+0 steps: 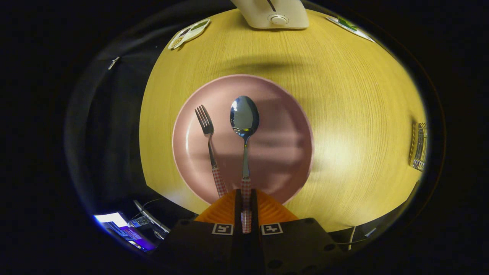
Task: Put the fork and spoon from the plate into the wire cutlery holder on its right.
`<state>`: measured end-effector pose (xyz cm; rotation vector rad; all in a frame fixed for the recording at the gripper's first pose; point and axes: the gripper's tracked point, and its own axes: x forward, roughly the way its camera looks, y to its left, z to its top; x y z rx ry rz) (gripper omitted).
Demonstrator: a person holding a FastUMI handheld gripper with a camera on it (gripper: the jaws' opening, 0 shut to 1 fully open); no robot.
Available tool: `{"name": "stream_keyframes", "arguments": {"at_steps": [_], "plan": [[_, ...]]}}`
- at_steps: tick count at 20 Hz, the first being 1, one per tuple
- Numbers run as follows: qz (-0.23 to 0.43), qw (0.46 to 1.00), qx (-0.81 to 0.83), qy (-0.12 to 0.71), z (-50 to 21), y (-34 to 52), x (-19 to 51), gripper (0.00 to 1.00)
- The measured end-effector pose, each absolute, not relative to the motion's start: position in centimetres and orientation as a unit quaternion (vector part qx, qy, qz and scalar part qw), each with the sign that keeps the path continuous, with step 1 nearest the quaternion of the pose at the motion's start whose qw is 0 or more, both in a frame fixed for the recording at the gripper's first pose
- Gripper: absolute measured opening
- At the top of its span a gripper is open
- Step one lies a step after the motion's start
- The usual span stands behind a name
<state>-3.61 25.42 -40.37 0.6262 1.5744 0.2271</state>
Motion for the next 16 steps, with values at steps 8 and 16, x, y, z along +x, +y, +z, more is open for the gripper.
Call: {"name": "stream_keyframes", "arguments": {"at_steps": [8, 16], "plan": [[0.148, 0.721, 0.292, 0.610, -31.8, 16.8, -2.8, 0.12], [0.127, 0.745, 0.228, 0.614, -29.0, 1.5, -7.0, 0.12]]}}
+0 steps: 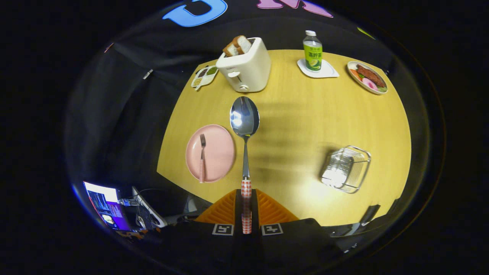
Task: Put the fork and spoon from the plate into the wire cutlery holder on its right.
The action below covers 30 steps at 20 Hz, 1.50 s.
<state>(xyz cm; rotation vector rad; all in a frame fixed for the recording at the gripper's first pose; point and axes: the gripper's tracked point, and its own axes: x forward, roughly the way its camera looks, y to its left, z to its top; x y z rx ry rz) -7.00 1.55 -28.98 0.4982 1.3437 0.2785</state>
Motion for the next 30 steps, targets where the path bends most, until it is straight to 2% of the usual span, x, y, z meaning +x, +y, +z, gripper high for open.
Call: {"name": "stream_keyframes", "arguments": {"at_steps": [5, 9, 17, 24, 30], "plan": [[0.090, 0.696, 0.193, 0.686, -30.4, -7.1, -11.5, 0.12], [0.088, 0.633, 0.166, 0.751, -31.9, -11.2, -14.3, 0.12], [0.096, 0.493, 0.127, 0.855, -35.0, -13.1, -14.6, 0.11], [0.084, 0.434, 0.104, 0.891, -38.1, -12.8, -13.1, 0.12], [0.084, 0.429, 0.115, 0.892, -39.4, -12.2, -11.7, 0.16]]}}
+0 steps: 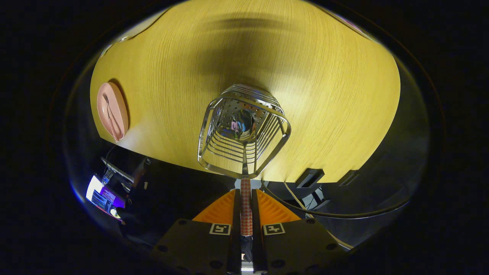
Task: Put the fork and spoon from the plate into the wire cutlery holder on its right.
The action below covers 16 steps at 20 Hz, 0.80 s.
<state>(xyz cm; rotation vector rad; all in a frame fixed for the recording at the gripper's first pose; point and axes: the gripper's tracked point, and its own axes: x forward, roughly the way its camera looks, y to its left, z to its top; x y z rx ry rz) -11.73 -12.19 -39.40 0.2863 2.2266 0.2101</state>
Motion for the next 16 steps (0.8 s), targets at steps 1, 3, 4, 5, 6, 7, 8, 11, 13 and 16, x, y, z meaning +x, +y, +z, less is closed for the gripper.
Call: {"name": "stream_keyframes", "arguments": {"at_steps": [1, 3, 4, 5, 6, 7, 8, 11, 13, 16], "plan": [[0.085, 0.436, 0.117, 0.888, -39.3, -12.2, -11.5, 0.16], [0.087, 0.452, 0.120, 0.880, -39.2, -12.5, -11.0, 0.18], [0.086, 0.467, 0.124, 0.871, -39.2, -12.7, -10.6, 0.21], [0.087, 0.485, 0.129, 0.861, -39.1, -12.9, -10.2, 0.25], [0.088, 0.503, 0.139, 0.848, -38.7, -12.8, -9.5, 0.27], [0.088, 0.524, 0.151, 0.833, -38.1, -12.7, -8.9, 0.27], [0.090, 0.547, 0.162, 0.816, -37.4, -12.5, -8.1, 0.27], [0.114, 0.613, 0.179, 0.761, -34.2, -11.6, -6.5, 0.32], [0.132, 0.644, 0.195, 0.728, -31.5, -9.5, -5.6, 0.35], [0.157, 0.672, 0.218, 0.690, -28.8, -5.4, -4.4, 0.41]]}}
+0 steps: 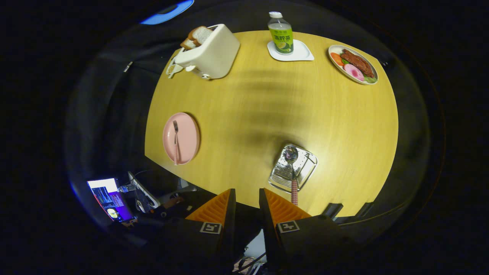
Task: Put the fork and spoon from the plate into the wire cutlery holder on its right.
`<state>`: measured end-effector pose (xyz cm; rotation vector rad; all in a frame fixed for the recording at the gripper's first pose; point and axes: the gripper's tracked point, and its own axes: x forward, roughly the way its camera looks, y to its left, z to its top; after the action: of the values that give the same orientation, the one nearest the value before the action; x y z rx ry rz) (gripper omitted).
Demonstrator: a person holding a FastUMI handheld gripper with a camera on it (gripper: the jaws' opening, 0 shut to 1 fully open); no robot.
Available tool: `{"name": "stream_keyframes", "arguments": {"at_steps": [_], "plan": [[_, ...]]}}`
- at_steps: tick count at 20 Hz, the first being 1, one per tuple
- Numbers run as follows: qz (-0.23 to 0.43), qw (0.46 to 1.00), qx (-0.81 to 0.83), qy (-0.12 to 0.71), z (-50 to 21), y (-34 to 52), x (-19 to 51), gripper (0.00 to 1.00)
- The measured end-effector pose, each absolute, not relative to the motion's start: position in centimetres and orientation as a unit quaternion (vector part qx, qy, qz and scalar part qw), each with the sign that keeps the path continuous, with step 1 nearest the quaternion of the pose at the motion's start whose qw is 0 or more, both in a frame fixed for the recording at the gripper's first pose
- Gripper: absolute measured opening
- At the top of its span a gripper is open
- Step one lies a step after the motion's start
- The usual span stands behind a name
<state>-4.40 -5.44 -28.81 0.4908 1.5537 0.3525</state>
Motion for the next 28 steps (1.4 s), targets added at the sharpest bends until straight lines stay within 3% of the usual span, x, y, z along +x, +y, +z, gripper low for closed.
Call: {"name": "stream_keyframes", "arguments": {"at_steps": [7, 15, 27, 28], "plan": [[0.239, 0.691, 0.243, 0.637, -25.5, 7.8, -2.6, 0.49], [0.291, 0.658, 0.215, 0.660, -29.4, 22.5, -2.6, 0.52], [0.237, 0.641, 0.142, 0.716, -40.2, 30.0, -3.3, 0.52], [0.237, 0.639, 0.138, 0.719, -40.6, 30.1, -3.5, 0.48]]}}
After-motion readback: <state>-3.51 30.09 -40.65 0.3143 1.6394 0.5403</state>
